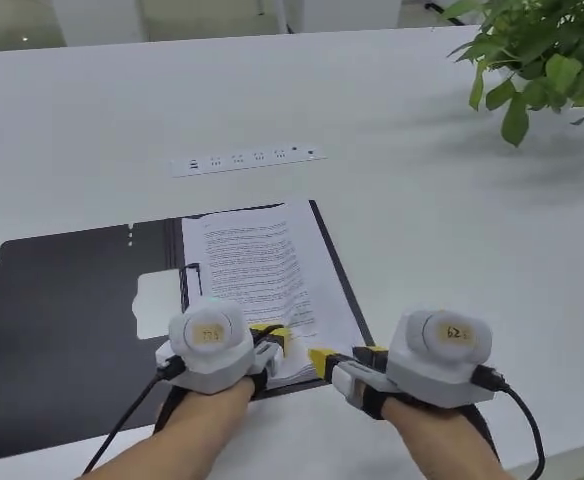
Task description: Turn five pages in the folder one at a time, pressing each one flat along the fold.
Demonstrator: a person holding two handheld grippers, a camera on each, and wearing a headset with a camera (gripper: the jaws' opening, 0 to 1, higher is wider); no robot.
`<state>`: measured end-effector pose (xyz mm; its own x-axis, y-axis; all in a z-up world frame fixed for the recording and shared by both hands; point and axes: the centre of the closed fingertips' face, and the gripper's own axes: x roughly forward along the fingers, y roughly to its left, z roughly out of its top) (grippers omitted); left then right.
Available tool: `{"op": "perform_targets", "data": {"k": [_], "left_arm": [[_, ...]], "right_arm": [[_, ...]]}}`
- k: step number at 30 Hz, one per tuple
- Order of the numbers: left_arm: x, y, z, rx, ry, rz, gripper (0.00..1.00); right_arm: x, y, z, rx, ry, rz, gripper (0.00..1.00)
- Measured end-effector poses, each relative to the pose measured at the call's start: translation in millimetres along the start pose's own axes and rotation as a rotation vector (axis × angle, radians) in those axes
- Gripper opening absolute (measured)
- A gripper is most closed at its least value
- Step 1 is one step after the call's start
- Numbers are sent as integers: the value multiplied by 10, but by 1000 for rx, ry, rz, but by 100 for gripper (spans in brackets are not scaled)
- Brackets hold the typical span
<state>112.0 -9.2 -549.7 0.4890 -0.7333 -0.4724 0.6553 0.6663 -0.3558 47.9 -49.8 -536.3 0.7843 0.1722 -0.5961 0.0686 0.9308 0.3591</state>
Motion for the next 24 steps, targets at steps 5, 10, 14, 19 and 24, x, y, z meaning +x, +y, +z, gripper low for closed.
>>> {"op": "perform_targets", "data": {"k": [5,10,14,19,24], "left_arm": [[-2,-2,0,-3,-4,1,1],[-5,-4,1,-4,-3,0,1],[-6,-5,1,-3,-5,0,1],[-6,-4,2,-8,-4,1,1],[-7,-8,3,-18,-6,5,2]], "right_arm": [[21,-68,-33,-25,25,-42,24],[25,-167,-42,-50,34,-88,11],[26,-248,-48,-50,39,-119,0],[14,-242,-40,-22,39,-117,0],[-20,-234,-19,13,27,-109,0]]}}
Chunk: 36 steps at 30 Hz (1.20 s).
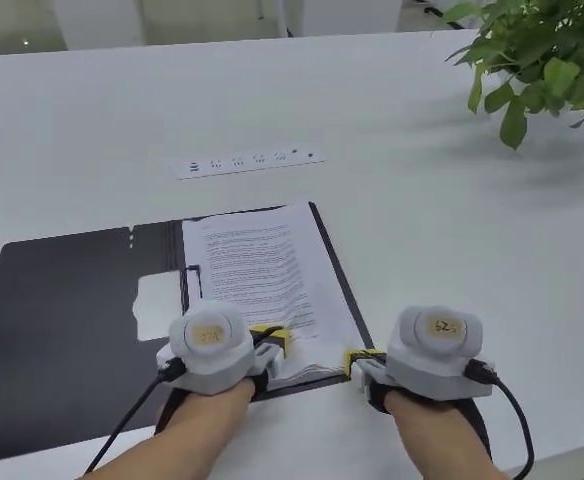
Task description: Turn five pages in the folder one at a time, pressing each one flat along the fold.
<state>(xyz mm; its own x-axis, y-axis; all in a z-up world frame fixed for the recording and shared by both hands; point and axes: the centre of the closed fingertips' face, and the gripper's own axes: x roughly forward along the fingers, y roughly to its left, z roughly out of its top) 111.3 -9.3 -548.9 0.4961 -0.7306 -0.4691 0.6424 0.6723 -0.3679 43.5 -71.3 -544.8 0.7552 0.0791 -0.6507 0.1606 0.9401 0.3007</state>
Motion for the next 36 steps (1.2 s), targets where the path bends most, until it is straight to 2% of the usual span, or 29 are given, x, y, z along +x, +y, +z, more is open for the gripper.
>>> {"op": "perform_targets", "data": {"k": [6,10,15,19,23,25,28,30,31,34,36], "left_arm": [[-34,-3,13,-41,12,3,3],[-122,27,8,-55,26,8,5],[-267,67,14,-47,30,13,13],[-436,114,78,-54,11,18,18],[-636,168,195,-32,-36,25,20],[-695,200,214,-21,-43,31,21],[-875,275,247,-11,-56,46,27],[-1012,334,293,19,-83,57,27],[-1068,354,296,16,-83,61,28],[-1300,469,390,4,-133,76,31],[-1409,559,407,-9,-140,95,32]], "right_arm": [[-73,26,37,47,-25,17,0],[-149,76,112,60,-52,30,0],[-248,208,234,82,-91,71,0],[-325,364,324,98,-118,113,0],[-421,606,445,85,-154,167,0],[-467,730,502,79,-170,190,0],[-517,915,587,75,-192,229,0],[-540,1042,638,66,-205,254,0],[-557,1123,664,62,-212,270,0],[-586,1319,699,54,-220,311,0],[-592,1465,700,37,-219,339,0]]}}
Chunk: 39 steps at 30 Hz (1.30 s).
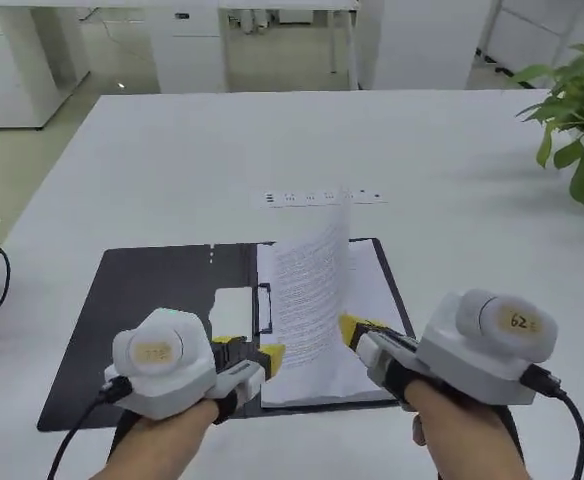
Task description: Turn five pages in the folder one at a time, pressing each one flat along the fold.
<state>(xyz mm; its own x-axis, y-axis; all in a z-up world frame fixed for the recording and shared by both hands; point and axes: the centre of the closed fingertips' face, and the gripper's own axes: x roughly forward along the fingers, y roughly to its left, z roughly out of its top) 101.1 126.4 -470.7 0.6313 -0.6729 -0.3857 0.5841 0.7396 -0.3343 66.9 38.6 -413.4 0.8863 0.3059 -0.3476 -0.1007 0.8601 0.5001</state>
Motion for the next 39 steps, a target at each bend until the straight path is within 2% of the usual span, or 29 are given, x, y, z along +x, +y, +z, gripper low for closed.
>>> {"op": "perform_targets", "data": {"k": [1,5,8,9,19,24,32,39], "left_arm": [[-70,56,34,-5,-13,7,33],[-308,249,99,-18,-38,46,33],[-473,385,124,-31,-53,76,33],[-544,437,146,-41,-71,88,33],[-958,776,175,-26,-102,160,34],[-1124,907,167,-14,-109,186,34],[-1351,1141,89,-48,-113,231,33],[-1424,1247,-36,-77,-97,254,32]], "right_arm": [[8,25,-3,-2,1,6,0],[107,297,-60,-18,18,58,0],[191,487,-149,-51,50,95,0],[213,532,-169,-56,58,103,0],[501,951,-436,-138,131,161,0],[660,1072,-631,-173,180,169,0],[965,1224,-1012,-217,272,171,0],[1190,1198,-1347,-258,358,152,0]]}}
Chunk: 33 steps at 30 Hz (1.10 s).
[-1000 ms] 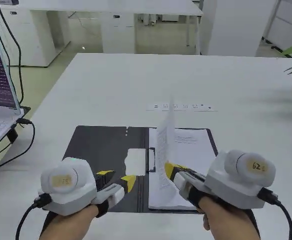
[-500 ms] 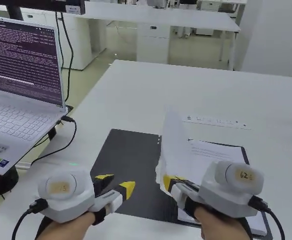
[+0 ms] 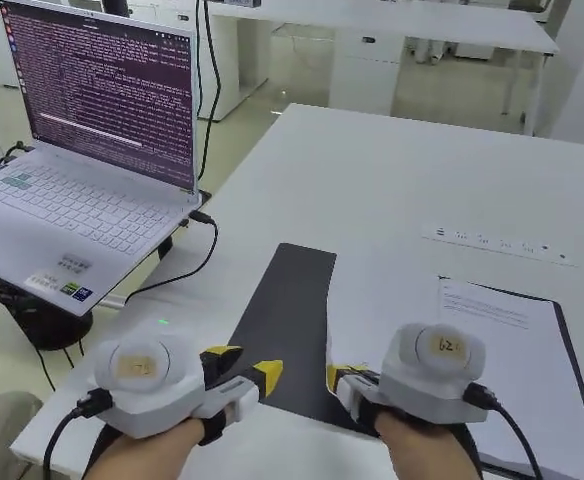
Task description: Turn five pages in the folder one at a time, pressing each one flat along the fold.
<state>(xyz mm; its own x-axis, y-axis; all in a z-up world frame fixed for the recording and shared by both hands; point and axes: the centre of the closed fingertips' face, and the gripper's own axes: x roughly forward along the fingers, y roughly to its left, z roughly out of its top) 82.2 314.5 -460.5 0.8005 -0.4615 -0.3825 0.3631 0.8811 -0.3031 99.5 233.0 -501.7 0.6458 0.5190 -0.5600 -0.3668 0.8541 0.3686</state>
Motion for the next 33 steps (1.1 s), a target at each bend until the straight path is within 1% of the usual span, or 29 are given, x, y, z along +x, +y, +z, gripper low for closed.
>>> {"op": "perform_targets", "data": {"k": [2,4,7,9,13,17,23,29,31,33], "left_arm": [[-7,8,-30,0,9,2,31],[-3,17,-57,-2,16,1,31],[4,25,-95,-3,29,1,31],[4,27,-107,-4,36,3,31],[11,29,-129,-10,42,4,30],[17,43,-172,-12,53,9,30],[29,77,-221,-7,71,19,30],[51,86,-207,-1,76,22,29],[60,79,-196,0,77,20,29],[69,72,-192,6,79,19,29]], "right_arm": [[64,-2,-45,6,13,3,0],[129,-26,-112,-5,33,-9,0],[229,-76,-238,26,64,-19,0],[282,-91,-297,29,77,-21,0],[342,-62,-378,52,93,-7,0],[382,-18,-413,58,98,1,0],[418,-47,-445,71,108,2,0],[428,-15,-438,88,91,27,2],[431,21,-434,119,81,53,4],[428,0,-442,125,75,53,4]]}}
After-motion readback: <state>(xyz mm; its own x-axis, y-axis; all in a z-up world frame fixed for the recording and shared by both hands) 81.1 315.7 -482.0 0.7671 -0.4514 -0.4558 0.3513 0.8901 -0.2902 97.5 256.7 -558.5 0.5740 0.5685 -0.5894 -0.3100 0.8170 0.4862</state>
